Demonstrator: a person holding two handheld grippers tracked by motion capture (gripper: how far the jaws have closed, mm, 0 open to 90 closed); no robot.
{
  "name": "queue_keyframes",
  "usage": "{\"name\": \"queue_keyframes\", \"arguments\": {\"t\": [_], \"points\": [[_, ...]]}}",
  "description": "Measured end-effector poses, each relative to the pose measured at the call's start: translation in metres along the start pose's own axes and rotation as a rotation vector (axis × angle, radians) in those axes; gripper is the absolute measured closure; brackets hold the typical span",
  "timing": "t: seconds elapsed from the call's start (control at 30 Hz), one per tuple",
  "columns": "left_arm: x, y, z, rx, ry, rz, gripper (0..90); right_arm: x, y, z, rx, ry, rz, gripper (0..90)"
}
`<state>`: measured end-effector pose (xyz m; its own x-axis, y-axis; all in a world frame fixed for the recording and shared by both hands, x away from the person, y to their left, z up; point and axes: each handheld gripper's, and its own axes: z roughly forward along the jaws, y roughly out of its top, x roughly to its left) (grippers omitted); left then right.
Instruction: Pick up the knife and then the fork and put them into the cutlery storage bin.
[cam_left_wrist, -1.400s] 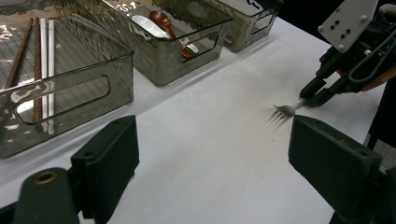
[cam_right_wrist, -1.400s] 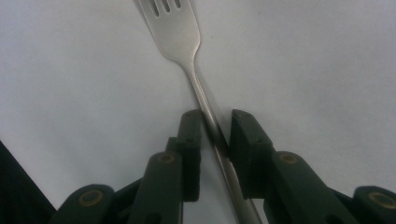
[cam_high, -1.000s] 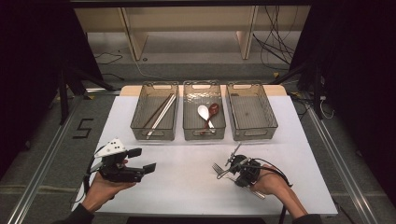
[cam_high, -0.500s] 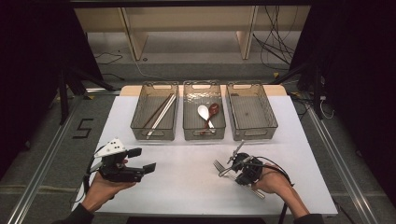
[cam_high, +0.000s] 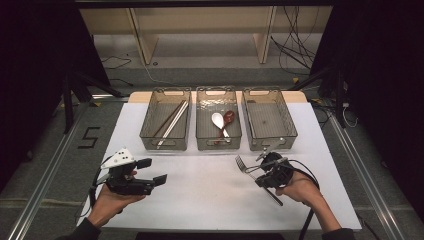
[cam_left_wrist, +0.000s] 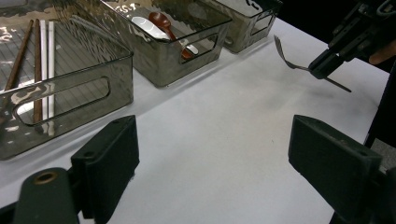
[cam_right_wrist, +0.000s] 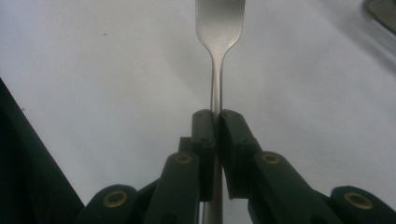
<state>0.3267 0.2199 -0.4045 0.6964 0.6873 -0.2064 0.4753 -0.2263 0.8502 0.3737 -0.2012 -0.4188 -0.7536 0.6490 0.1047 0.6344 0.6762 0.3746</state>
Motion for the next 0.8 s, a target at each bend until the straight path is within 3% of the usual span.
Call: {"name": "queue_keyframes", "arguments": {"t": [0.5,0.8], "points": [[0.000,0.000,0.000,0.000,0.001,0.002,15.6,-0.019,-0.007,-0.027,-0.144,-0.049,0.071,84.9],[0.000,0.000,0.000,0.000,0.002,0.001,15.6,-0.029,-0.009,-0.036,-0.204,-0.083,0.117,84.9]]}}
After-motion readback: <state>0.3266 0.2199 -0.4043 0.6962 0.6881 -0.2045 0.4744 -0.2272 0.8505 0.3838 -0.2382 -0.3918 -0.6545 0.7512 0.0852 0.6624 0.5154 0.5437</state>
